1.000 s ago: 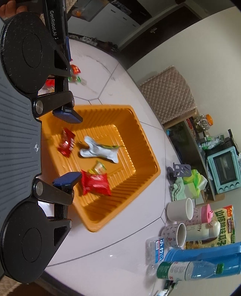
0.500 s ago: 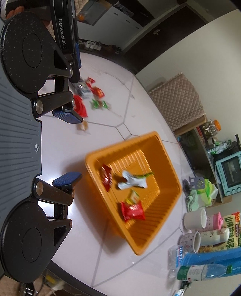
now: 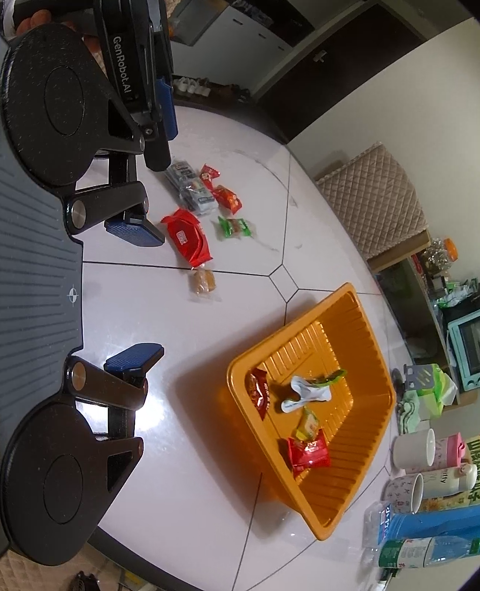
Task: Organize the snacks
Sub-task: 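Move both open grippers back from the tray to the candy pile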
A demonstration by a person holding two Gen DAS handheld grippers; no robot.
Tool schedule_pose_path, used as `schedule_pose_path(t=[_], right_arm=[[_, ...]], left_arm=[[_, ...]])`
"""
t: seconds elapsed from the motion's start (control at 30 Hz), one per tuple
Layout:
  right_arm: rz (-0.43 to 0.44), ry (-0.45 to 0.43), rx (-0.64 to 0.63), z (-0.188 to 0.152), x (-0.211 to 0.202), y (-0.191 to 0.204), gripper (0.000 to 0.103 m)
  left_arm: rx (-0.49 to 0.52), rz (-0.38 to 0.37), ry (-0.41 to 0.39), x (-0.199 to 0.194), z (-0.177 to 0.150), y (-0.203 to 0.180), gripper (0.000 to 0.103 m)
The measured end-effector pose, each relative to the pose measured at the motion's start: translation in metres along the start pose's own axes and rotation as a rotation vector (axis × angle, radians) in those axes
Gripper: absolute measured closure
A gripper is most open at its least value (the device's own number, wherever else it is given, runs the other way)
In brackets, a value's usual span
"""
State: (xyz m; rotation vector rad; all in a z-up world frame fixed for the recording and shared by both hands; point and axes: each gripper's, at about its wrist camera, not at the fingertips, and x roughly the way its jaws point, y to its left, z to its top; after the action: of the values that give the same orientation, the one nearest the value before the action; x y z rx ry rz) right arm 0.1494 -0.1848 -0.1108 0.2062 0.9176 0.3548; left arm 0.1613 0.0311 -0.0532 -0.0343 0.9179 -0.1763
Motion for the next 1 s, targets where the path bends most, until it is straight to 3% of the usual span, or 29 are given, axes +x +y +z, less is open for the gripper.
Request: schedule_pose_path(t=[0.53,1.0], right_arm=[[-0.064,-0.001,0.036,0.004,0.026,-0.002,0.045],[-0.096,0.027,0.091,0.013,0.040,-0.020,0.045]], left_arm=[[0.096,-0.033,0.007,0.041,0.012,0.006,0.060],[0.204,-0.083,0.065,0.089,0.032,-0.001,0.060]])
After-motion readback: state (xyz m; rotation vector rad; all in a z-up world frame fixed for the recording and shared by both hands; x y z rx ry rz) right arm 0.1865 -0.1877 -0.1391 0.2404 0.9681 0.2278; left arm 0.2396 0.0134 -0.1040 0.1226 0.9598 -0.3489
